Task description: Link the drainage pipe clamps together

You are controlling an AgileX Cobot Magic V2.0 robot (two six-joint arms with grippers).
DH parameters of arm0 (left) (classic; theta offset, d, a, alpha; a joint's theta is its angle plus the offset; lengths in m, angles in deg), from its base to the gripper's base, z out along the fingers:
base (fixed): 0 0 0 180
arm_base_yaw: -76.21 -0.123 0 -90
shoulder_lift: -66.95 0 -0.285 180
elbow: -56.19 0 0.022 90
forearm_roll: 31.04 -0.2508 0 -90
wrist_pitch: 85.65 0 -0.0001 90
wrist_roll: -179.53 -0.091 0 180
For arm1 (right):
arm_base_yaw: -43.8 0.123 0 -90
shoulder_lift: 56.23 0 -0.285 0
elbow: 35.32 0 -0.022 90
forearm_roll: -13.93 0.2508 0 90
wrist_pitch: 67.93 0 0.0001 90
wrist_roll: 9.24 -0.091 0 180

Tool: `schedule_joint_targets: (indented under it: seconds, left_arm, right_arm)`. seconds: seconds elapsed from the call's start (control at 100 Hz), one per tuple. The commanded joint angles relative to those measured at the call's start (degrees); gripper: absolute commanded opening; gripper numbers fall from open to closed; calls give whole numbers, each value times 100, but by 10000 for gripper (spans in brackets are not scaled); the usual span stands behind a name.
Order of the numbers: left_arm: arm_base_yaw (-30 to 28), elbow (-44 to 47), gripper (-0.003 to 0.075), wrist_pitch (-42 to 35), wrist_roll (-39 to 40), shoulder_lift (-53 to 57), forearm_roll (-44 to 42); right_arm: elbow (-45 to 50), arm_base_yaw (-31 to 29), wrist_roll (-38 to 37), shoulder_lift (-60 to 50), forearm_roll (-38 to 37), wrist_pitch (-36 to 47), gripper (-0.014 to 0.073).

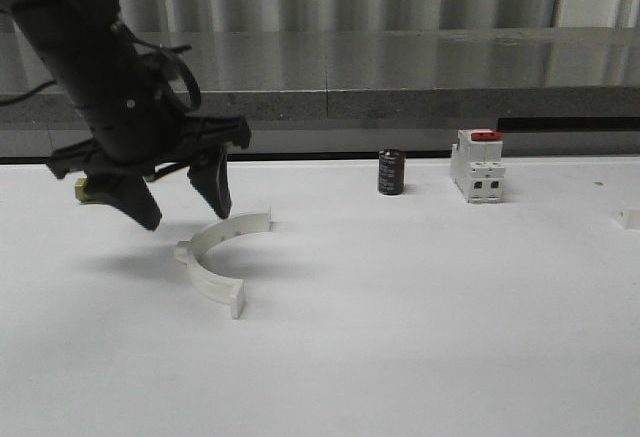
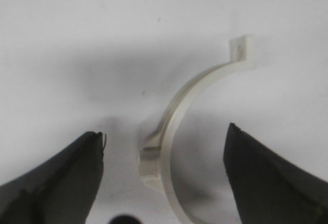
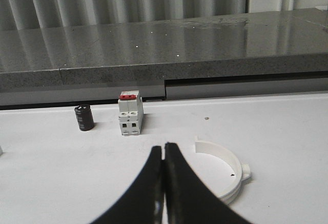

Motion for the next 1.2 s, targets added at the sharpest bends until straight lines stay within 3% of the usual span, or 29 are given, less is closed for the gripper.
schedule_joint_targets:
  seconds: [0.0,0.17,0.32,0.58,1.19]
  left_arm:
    - [-36,-115,494,-244,-39,676,-238]
    - [-422,179,494,-317,-149,1531,-819]
    - [-983,785,494,-355,-565,2507,-849]
    - [-1795,2177,494,-501,-566,4456,-839]
    - [-1820,4658,490,-412,-575,7976,-698]
  right_arm:
    - [-120,-7,15,-100,-34,461,-67]
    - [-120,-7,15,-100,-34,461,-67]
    - [-120,-7,15,-100,-34,461,-67]
    - [-120,-7,15,-100,-34,461,-67]
    - [-120,-7,15,-100,-34,467,-67]
